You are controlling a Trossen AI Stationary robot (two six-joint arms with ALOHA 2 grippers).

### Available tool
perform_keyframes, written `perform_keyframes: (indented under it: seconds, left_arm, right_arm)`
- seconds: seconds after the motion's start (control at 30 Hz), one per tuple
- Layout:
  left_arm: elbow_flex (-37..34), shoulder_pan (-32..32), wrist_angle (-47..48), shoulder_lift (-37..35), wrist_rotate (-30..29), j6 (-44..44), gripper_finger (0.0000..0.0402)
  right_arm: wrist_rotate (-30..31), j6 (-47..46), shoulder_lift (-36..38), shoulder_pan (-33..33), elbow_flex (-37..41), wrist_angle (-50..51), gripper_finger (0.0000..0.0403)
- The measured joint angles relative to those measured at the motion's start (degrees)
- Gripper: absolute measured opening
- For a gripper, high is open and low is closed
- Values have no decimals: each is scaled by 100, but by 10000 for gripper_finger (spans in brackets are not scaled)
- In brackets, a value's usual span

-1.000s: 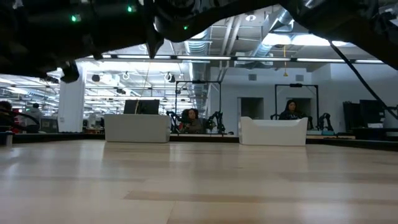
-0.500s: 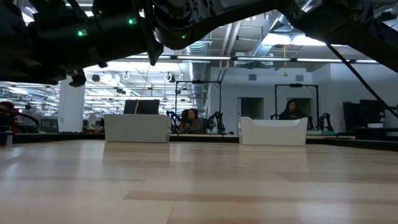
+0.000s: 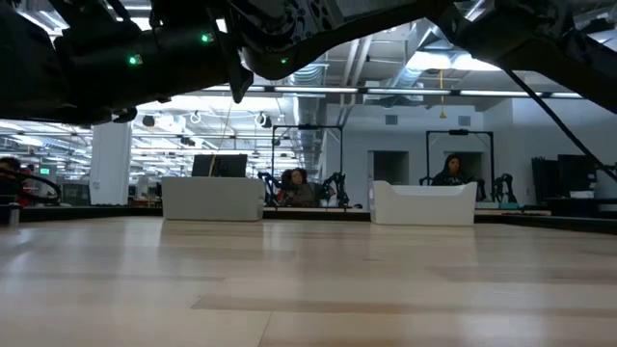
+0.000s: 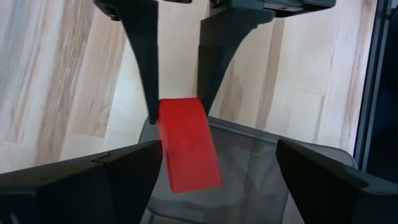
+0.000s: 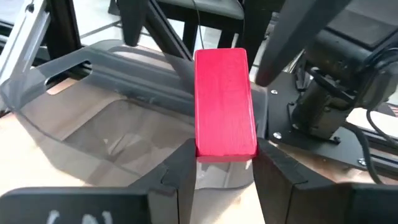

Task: Sort & place blocks by color
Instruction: Put the red triangle block into the black bin, then put the red square block into the black bin

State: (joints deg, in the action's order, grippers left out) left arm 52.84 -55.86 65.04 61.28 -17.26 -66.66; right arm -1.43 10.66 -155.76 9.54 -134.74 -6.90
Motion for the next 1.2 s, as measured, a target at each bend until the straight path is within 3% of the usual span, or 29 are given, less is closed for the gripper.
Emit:
perform_keyframes:
  seconds: [1.07, 1.2]
  left_arm:
    - [0, 2, -2, 0, -134, -102, 304]
    - [0, 2, -2, 35, -297, -275, 304]
  right_arm:
    - [-154, -11, 2, -142, 0, 188, 212]
    - [49, -116, 99, -113, 2, 698, 209]
